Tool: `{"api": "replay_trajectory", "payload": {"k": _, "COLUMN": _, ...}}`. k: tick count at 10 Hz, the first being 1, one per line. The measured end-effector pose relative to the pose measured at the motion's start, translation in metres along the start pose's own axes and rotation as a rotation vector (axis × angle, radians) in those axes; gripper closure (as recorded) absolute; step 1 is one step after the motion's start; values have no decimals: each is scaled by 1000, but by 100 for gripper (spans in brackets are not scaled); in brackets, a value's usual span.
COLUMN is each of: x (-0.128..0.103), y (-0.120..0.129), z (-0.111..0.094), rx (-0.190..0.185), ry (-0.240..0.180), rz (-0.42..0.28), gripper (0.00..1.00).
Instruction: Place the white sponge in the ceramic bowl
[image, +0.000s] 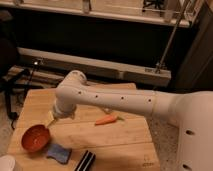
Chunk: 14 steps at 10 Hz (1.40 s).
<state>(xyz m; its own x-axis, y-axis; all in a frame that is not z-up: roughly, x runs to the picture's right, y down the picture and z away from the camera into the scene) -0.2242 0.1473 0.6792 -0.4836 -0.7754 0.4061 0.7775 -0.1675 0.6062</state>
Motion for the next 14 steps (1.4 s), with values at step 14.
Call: {"api": "replay_trajectory", "payload": {"k": 14, "x": -49, "y": -78, "z": 57, "rx": -378, "ry": 10, "rz": -559, "gripper": 25}}
